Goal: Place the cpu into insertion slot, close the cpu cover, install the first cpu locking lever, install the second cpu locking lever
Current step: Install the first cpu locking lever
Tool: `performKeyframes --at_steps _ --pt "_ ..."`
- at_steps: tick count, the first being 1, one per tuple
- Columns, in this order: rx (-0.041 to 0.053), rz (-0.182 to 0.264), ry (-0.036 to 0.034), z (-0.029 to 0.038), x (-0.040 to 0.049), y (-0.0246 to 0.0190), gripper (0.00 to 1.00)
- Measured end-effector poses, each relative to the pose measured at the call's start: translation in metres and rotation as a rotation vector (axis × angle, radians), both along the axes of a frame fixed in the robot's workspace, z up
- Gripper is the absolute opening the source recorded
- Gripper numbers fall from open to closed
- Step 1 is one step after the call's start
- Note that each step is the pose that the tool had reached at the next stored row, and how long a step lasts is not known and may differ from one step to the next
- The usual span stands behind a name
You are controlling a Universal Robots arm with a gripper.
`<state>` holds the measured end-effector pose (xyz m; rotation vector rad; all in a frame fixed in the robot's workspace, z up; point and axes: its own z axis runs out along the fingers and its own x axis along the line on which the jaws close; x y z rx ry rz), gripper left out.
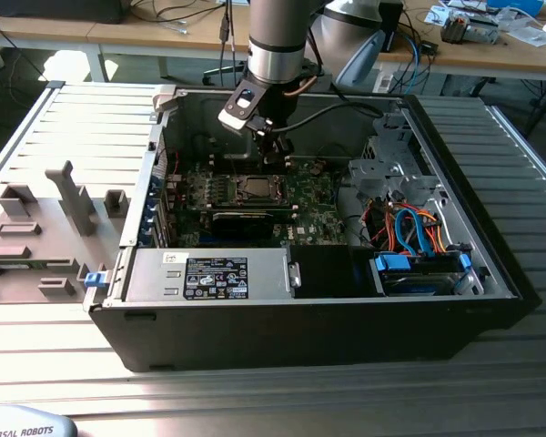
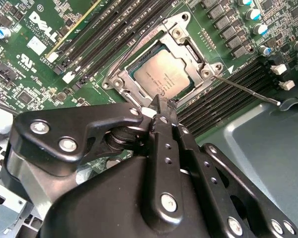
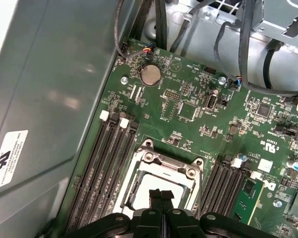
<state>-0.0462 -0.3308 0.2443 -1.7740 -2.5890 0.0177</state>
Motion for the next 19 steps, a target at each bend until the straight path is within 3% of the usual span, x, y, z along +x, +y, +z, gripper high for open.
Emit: performKeyframes --at_steps 19 --pt "0.0000 0.056 0.0000 0.0000 0.0000 0.0000 0.11"
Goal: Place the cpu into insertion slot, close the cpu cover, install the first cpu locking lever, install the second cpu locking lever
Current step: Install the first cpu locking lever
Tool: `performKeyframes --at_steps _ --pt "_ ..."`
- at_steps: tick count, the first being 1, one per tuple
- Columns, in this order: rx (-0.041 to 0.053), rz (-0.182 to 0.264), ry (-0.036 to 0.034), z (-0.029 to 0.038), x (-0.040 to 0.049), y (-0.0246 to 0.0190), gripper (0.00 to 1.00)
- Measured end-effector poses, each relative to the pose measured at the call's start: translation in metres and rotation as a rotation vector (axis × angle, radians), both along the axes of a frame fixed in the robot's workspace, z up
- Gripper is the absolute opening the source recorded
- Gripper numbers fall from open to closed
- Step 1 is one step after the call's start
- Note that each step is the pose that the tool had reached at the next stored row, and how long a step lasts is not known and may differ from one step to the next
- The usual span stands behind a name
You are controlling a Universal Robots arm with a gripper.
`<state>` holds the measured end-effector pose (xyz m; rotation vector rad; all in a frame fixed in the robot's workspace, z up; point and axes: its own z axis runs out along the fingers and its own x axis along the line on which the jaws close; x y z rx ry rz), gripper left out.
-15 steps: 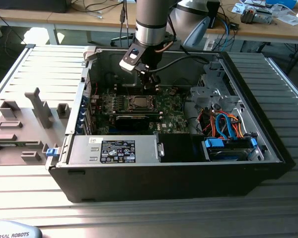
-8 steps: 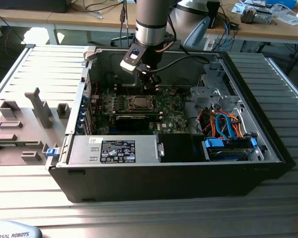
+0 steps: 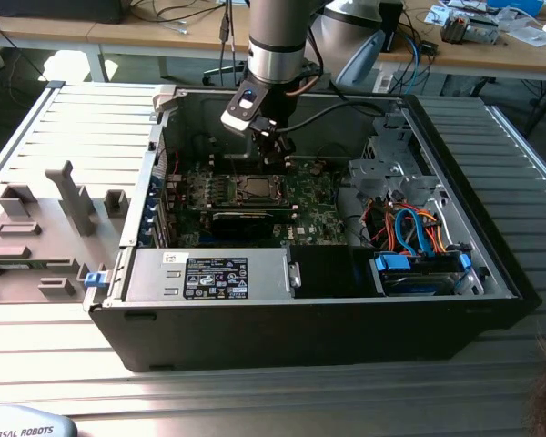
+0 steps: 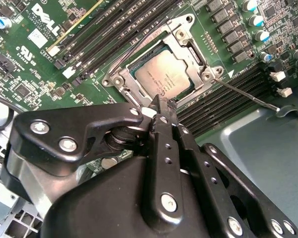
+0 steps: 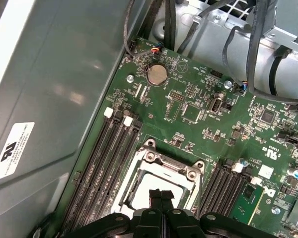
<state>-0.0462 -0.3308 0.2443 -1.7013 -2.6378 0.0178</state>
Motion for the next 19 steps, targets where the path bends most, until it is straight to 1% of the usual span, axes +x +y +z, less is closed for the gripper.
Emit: performKeyframes --at_steps 19 --pt "0.0000 0.035 0.0000 0.0000 0.0000 0.0000 0.11"
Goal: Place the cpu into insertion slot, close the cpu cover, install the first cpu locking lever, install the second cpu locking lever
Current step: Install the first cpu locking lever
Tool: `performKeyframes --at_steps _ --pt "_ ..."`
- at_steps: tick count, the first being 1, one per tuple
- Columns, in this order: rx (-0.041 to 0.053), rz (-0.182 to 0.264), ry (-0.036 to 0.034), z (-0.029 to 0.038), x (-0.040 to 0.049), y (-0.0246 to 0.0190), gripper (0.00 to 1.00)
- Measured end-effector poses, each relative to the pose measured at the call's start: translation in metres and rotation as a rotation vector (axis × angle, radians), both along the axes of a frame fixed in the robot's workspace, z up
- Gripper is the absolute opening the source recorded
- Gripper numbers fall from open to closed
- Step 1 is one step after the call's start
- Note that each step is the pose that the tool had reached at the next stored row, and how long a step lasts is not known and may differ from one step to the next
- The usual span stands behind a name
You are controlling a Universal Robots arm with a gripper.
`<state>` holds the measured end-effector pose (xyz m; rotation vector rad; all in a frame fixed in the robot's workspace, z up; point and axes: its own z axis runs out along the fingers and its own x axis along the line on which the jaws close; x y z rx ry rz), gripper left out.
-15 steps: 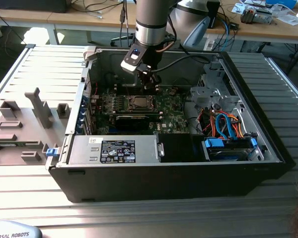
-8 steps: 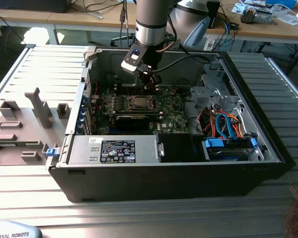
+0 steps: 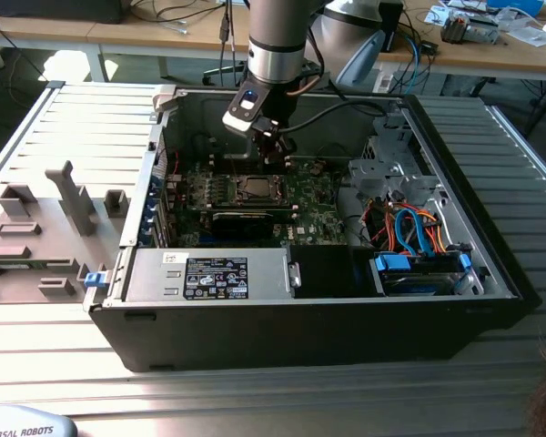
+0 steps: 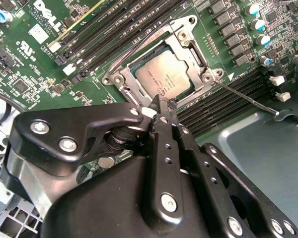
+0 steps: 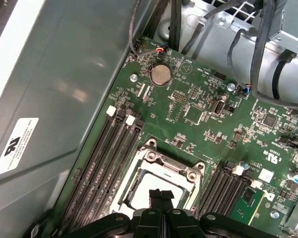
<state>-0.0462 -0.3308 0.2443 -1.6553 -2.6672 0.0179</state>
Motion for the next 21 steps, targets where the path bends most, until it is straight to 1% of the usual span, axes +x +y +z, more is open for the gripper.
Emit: performKeyframes --at_steps 16,21 --pt "0.0000 0.028 0.0000 0.0000 0.0000 0.0000 0.11" --pt "0.0000 0.046 0.0000 0.0000 0.0000 0.0000 0.11"
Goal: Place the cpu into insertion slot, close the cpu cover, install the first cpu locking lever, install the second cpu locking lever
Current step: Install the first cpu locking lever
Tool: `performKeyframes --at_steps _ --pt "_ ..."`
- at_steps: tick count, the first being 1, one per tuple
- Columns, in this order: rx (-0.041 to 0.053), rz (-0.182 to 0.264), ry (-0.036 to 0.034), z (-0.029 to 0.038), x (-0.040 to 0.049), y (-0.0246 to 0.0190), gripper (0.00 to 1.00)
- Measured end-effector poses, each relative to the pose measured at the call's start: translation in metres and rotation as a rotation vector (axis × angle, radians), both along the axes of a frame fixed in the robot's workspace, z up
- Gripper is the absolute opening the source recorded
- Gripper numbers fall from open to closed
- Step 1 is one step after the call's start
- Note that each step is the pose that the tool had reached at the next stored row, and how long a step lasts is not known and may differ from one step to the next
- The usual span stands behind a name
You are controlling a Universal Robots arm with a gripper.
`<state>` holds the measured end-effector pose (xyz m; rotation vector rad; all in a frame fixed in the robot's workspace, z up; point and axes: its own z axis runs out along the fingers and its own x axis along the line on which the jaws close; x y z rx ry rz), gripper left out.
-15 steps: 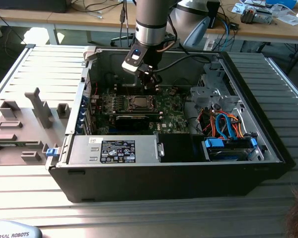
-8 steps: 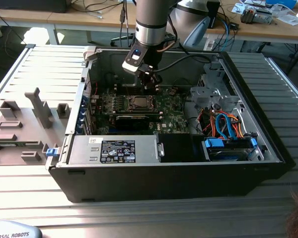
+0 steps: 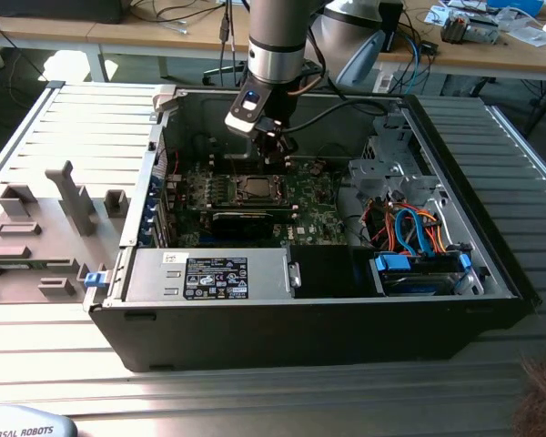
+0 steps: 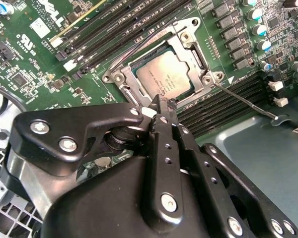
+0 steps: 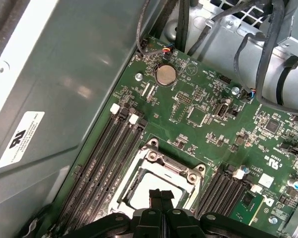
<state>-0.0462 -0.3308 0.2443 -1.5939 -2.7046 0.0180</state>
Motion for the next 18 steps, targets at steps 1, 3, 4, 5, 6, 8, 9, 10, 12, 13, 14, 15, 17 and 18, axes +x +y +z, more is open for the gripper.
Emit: performKeyframes --at_steps 1,3,4,5,6,8,9,10,12,13,14,15,17,18 --pt "0.0000 0.002 0.0000 0.0000 0.0000 0.0000 0.11" --pt "0.0000 0.005 0.0000 0.0000 0.0000 0.0000 0.11" --pt "-0.0001 0.006 0.0000 0.0000 0.0000 0.0000 0.11" --pt "0.0000 0.008 0.0000 0.0000 0.0000 0.0000 0.11" --pt "0.0000 0.009 0.0000 0.0000 0.0000 0.0000 0.11" --pt "0.0000 0.012 0.0000 0.0000 0.0000 0.0000 0.11" --pt "0.0000 0.013 0.0000 0.0000 0.0000 0.0000 0.11" --pt "0.0000 0.014 0.0000 0.0000 0.0000 0.0000 0.11" --pt "0.0000 0.018 0.0000 0.0000 0.0000 0.0000 0.11" --pt "0.0000 0.020 0.0000 0.0000 0.0000 0.0000 0.11" --pt "0.0000 0.021 0.0000 0.0000 0.0000 0.0000 0.11" --pt "0.0000 0.023 0.0000 0.0000 0.0000 0.0000 0.11" --pt "0.0000 0.026 0.0000 0.0000 0.0000 0.0000 0.11" --pt "0.0000 0.029 0.0000 0.0000 0.0000 0.0000 0.11"
